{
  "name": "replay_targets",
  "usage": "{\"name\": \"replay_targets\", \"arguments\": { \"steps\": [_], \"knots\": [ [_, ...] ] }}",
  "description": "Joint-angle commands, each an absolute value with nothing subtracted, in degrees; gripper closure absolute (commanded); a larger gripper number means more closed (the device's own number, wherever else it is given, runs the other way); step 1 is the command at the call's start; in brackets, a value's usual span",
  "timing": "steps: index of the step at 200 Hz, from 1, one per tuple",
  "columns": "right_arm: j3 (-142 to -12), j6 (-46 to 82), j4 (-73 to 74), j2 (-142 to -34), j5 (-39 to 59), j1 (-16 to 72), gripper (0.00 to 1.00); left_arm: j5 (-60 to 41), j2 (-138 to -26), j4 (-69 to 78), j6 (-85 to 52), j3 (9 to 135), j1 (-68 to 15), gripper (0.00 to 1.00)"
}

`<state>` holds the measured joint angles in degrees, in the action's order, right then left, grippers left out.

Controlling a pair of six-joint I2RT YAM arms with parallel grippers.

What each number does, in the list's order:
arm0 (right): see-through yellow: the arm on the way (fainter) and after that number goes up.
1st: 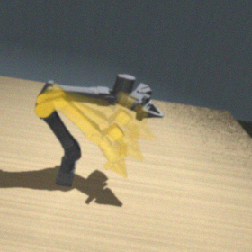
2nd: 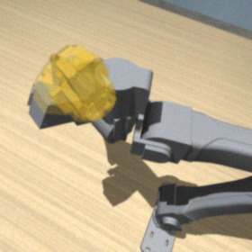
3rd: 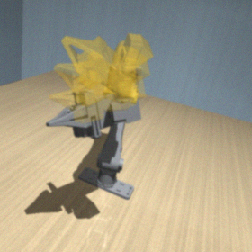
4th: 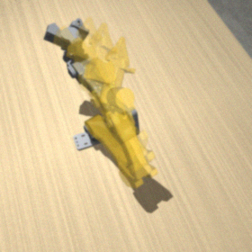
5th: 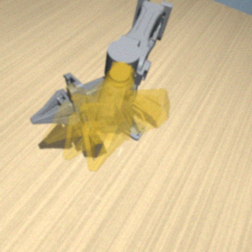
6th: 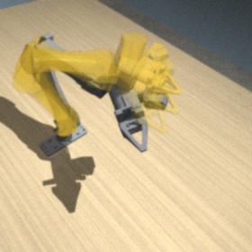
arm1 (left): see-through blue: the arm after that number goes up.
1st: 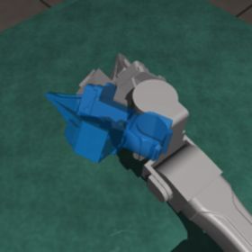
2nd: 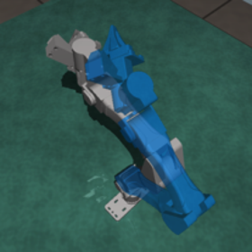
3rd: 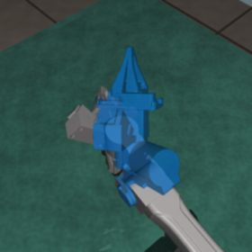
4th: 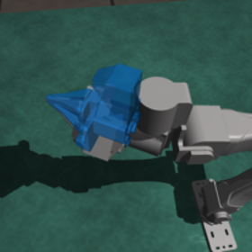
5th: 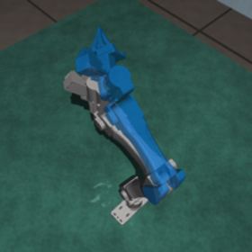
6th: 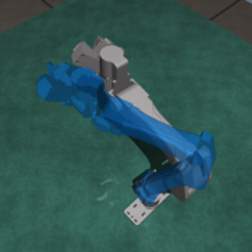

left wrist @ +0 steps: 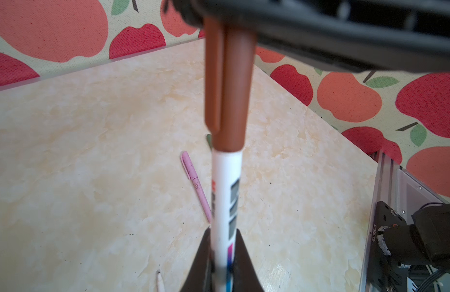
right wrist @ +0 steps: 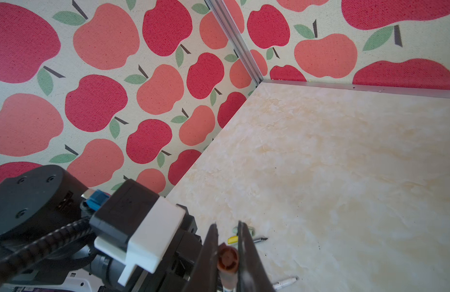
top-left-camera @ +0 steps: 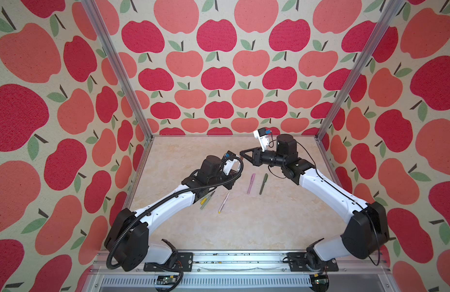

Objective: Insert the pens into the pen caps

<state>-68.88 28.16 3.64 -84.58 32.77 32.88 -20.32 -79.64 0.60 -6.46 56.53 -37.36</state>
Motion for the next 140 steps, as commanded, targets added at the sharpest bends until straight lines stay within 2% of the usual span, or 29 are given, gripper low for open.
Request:
{"name": "replay_targets", "arguments": {
  "steps": [1, 140],
  "knots": [
    [-64.46, 29.94, -4.47, -87.36, 37.62, 35.96, 0.96, -19.17, -79.47, 16.27, -6.51, 64.33, -35.22, 1.00],
    [-56.32, 34.95, 2.62, -90.04, 38.23, 39.37, 0.97, -19.58, -84.21, 23.23, -5.29, 72.92, -32.67, 1.00]
  ]
}}
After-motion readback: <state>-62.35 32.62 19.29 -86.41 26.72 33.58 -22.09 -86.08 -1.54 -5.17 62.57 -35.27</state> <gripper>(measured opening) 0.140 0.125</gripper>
